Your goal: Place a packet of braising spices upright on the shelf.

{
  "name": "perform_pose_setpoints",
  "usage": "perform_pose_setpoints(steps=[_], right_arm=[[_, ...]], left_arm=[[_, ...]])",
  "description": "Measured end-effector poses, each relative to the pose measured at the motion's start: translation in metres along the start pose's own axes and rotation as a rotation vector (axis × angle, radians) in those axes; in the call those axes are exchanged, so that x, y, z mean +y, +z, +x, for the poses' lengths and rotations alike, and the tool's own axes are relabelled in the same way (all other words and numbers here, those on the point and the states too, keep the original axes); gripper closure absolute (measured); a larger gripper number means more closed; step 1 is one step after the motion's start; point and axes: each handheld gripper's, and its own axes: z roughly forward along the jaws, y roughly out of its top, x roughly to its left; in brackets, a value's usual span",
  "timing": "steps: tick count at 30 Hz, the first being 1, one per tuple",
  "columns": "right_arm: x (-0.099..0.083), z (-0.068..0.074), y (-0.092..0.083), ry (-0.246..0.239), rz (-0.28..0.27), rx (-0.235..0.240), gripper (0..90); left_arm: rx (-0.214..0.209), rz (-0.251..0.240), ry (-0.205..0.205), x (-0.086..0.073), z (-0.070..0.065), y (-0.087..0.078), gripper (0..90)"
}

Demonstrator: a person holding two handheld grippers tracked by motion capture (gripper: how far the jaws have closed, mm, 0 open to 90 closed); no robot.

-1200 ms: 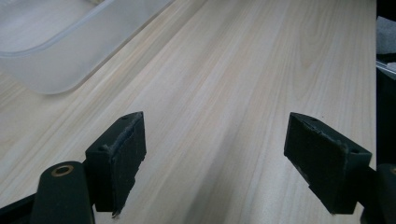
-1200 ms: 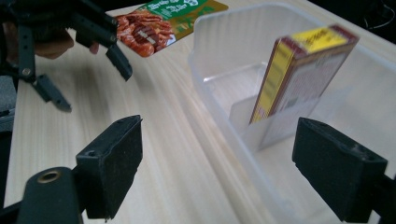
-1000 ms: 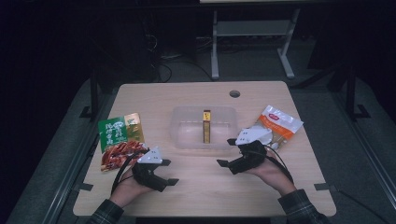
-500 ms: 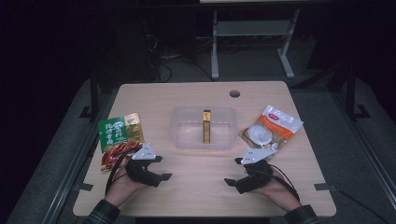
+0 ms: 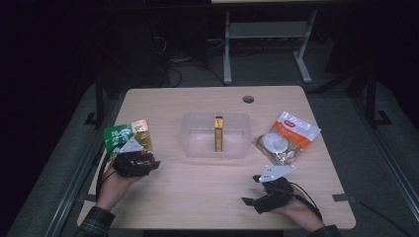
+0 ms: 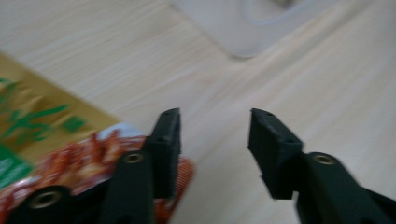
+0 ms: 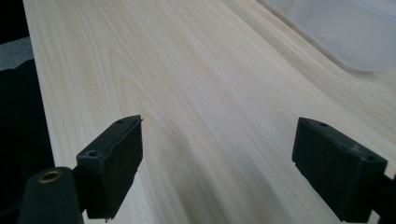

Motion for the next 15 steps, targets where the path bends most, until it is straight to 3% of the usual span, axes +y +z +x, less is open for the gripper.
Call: perform_pose_setpoints(steps=[6, 7, 8, 15], right_arm=[[0.000, 0.002, 0.004, -0.006, 0.012, 0.004, 16.0], [0.000, 0.002, 0.004, -0.006, 0.012, 0.004, 16.0], [0.001, 0.002, 0.004, -0.007, 0.011, 0.008, 16.0], [0.000, 0.004, 0.007, -0.008, 0.023, 0.017, 16.1]], left_arm=[[0.075, -0.035, -0.083, 0.002, 0.031, -0.006, 81.9], [0.075, -0.035, -0.083, 0.002, 0.031, -0.006, 85.4], [0.099, -0.038, -0.100, 0.005, 0.042, -0.007, 89.1], [0.195, 0.003, -0.133, 0.012, 0.083, 0.003, 89.7]])
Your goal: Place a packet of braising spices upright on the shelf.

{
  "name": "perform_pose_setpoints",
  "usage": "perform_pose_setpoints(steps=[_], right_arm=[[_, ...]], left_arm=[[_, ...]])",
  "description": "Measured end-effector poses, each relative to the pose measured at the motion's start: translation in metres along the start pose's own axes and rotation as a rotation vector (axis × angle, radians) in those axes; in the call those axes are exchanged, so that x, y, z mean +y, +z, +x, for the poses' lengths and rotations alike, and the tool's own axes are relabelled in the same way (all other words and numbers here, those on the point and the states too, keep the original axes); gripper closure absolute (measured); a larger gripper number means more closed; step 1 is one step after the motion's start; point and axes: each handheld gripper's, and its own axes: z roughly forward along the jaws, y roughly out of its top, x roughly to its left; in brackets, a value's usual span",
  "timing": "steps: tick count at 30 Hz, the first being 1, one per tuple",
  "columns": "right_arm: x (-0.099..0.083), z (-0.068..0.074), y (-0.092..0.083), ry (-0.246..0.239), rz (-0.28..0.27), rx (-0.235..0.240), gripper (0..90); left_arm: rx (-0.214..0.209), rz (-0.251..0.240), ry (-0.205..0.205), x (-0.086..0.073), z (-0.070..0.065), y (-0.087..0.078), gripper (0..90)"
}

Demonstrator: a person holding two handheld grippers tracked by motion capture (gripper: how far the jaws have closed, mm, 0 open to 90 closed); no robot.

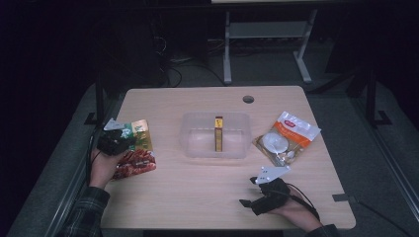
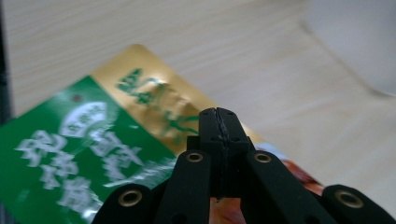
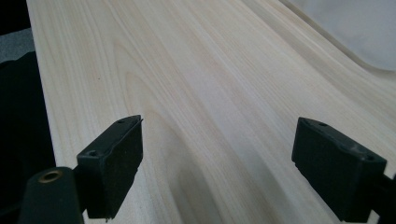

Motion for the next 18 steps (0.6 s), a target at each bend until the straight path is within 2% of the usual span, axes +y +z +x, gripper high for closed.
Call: perform_pose_setpoints(steps=[2, 4, 5, 6, 8, 9, 10, 11, 13, 15, 18], right_arm=[[0.000, -0.001, 0.000, 0.001, -0.002, 0.001, 16.2], [0.000, -0.001, 0.001, 0.005, -0.001, 0.004, 16.1], [0.000, -0.001, 0.001, 0.006, -0.001, 0.004, 16.1], [0.000, -0.001, 0.001, 0.005, 0.001, 0.006, 16.1], [0.000, -0.001, 0.002, 0.004, 0.002, 0.007, 16.2], [0.000, -0.001, 0.003, 0.003, 0.003, 0.010, 16.2], [0.000, -0.001, 0.003, 0.003, 0.003, 0.010, 16.2], [0.000, -0.001, 0.004, 0.001, 0.009, 0.012, 16.2], [0.000, -0.001, 0.004, -0.003, 0.009, 0.015, 16.2], [0.000, -0.001, 0.005, -0.004, 0.009, 0.019, 16.2], [0.000, -0.001, 0.005, -0.003, 0.008, 0.019, 16.2]], left_arm=[[0.036, 0.012, -0.003, 0.003, 0.011, 0.008, 89.7], [0.052, 0.021, -0.025, 0.007, 0.021, 0.015, 89.7], [0.052, 0.021, -0.025, 0.007, 0.021, 0.015, 89.7], [0.085, 0.030, -0.034, 0.011, 0.029, 0.023, 89.7], [0.104, 0.041, -0.042, 0.015, 0.037, 0.030, 89.7], [0.124, 0.035, -0.049, 0.017, 0.042, 0.033, 89.7], [0.124, 0.035, -0.049, 0.017, 0.042, 0.033, 89.7], [0.141, 0.035, -0.072, 0.019, 0.050, 0.038, 89.7], [0.167, 0.002, -0.093, 0.019, 0.059, 0.041, 89.8], [0.174, 0.023, -0.112, 0.019, 0.067, 0.046, 89.8], [0.180, 0.027, -0.136, 0.019, 0.074, 0.052, 89.8]])
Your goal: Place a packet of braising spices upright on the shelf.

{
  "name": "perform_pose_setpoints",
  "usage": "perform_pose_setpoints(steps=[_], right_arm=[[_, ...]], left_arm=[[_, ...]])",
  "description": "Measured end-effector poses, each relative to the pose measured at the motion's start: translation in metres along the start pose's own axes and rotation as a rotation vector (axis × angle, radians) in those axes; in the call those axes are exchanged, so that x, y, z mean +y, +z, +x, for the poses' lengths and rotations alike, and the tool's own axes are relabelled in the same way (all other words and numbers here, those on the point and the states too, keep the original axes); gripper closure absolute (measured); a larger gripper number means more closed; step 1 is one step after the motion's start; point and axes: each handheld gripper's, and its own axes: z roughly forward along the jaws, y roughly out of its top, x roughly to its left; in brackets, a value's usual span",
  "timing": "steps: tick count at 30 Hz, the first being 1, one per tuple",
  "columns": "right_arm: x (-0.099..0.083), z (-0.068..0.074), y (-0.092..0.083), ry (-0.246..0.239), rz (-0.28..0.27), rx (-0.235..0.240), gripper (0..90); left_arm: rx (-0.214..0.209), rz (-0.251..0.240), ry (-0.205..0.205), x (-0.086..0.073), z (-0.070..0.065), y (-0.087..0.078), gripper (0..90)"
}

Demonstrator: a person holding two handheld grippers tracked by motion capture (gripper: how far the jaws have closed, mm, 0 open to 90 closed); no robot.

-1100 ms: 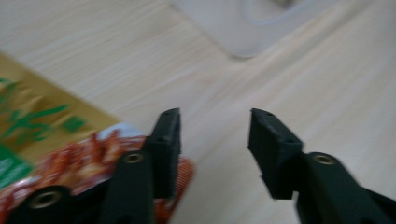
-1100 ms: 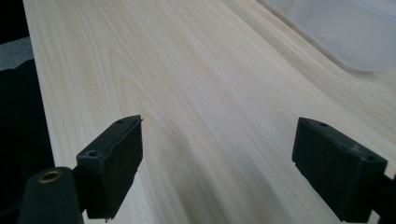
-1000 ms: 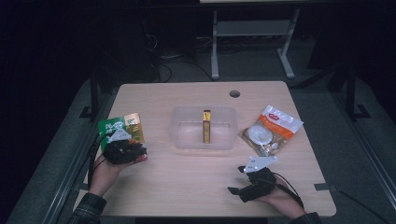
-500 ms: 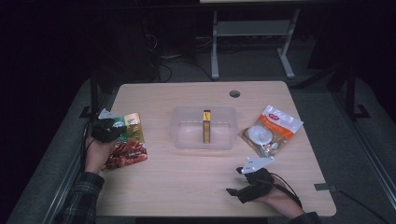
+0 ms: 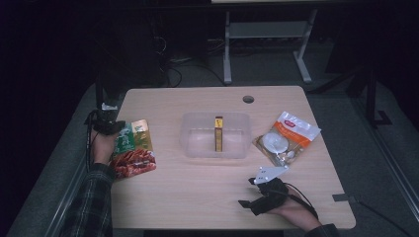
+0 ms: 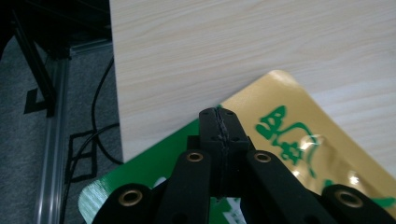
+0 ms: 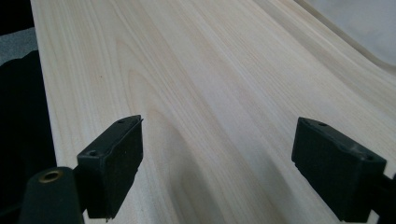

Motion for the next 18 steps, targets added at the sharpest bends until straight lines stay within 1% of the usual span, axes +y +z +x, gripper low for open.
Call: perform_pose_setpoints(steps=[4, 5, 6, 7, 9, 10, 12, 18], right_arm=[[0.000, 0.000, 0.001, 0.001, 0.003, 0.002, 16.2], [0.000, 0.001, 0.002, 0.006, 0.012, 0.005, 16.3], [0.000, 0.002, 0.003, 0.004, 0.017, 0.007, 16.4], [-0.001, 0.002, 0.003, 0.002, 0.020, 0.007, 16.3], [-0.001, 0.002, 0.003, 0.002, 0.018, 0.007, 16.3], [-0.001, 0.002, 0.003, 0.003, 0.018, 0.007, 16.3], [-0.001, 0.001, 0.002, -0.002, 0.013, 0.004, 16.3], [-0.002, 0.000, 0.002, 0.002, 0.017, 0.004, 16.3]], left_arm=[[0.008, -0.001, -0.006, -0.001, 0.001, 0.005, 89.8], [0.005, 0.016, -0.019, -0.003, 0.002, 0.010, 89.8], [0.005, 0.016, -0.019, -0.003, 0.002, 0.010, 89.8], [0.013, 0.024, -0.027, -0.004, 0.002, 0.013, 89.8], [0.007, 0.019, -0.031, -0.005, 0.002, 0.016, 89.8], [0.013, 0.024, -0.025, -0.005, 0.001, 0.017, 89.8], [0.003, 0.026, -0.032, -0.005, 0.001, 0.020, 89.8], [0.010, 0.034, -0.035, -0.007, 0.000, 0.025, 89.8]])
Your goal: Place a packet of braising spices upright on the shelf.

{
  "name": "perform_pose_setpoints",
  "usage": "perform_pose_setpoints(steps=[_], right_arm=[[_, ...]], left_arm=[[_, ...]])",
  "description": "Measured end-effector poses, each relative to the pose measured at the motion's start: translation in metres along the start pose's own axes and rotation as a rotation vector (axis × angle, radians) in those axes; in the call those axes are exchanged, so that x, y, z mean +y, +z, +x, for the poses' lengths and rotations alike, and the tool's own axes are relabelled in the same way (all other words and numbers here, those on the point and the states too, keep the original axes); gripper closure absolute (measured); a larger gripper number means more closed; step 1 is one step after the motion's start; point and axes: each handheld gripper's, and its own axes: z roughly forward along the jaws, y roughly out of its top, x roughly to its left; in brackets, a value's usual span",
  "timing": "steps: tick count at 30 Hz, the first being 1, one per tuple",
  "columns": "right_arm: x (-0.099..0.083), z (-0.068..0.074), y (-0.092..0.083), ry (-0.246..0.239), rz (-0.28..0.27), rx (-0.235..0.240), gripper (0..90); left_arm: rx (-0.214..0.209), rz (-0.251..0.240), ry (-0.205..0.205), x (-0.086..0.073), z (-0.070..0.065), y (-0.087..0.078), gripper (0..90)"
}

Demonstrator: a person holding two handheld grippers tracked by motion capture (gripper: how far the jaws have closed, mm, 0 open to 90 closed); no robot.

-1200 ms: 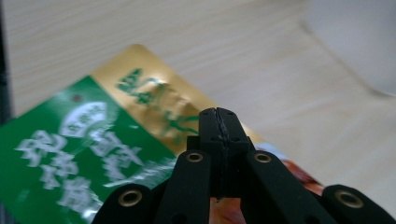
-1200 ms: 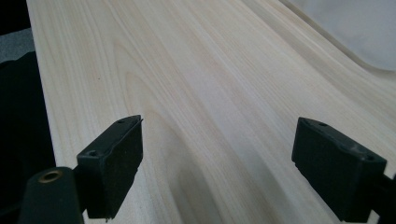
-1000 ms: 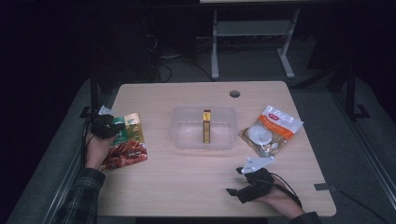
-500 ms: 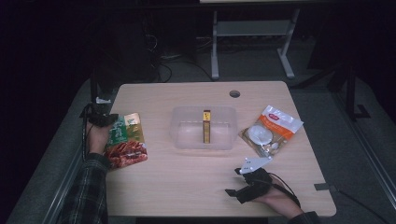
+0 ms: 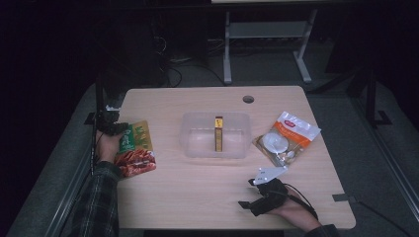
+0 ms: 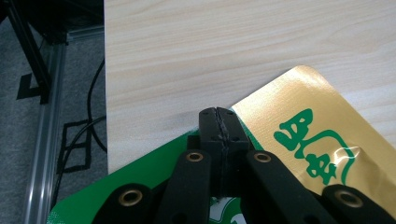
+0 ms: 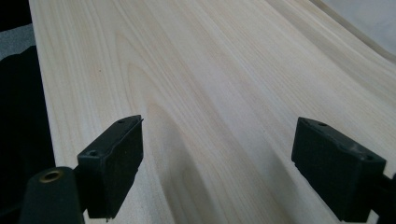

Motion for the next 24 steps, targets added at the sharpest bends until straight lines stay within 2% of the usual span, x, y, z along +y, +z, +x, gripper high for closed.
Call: perform_pose_setpoints(steps=[8, 15, 17, 18, 20, 22, 24], right_arm=[[-0.001, 0.000, 0.000, 0.001, -0.001, -0.001, 16.3], [0.000, 0.000, 0.001, 0.002, 0.001, 0.000, 16.3], [0.000, 0.000, 0.001, 0.001, 0.001, -0.001, 16.3], [0.000, 0.000, 0.001, 0.000, 0.001, -0.001, 16.4], [0.000, 0.000, 0.000, -0.003, -0.002, -0.001, 16.4], [0.001, 0.000, 0.000, -0.002, -0.003, -0.001, 16.3], [0.001, 0.001, 0.000, 0.002, -0.001, 0.000, 16.3]], left_arm=[[-0.004, 0.007, -0.007, -0.001, 0.001, 0.001, 89.8], [-0.060, 0.011, -0.012, -0.001, -0.003, 0.001, 90.0], [-0.089, 0.015, -0.004, -0.001, -0.009, 0.001, 90.0], [-0.097, 0.018, 0.013, 0.000, -0.011, 0.000, 90.0], [-0.112, 0.020, 0.017, 0.000, -0.017, 0.000, 90.0], [-0.119, 0.014, 0.016, -0.001, -0.020, 0.000, 90.0], [-0.156, 0.002, 0.003, -0.005, -0.025, -0.002, 90.0]])
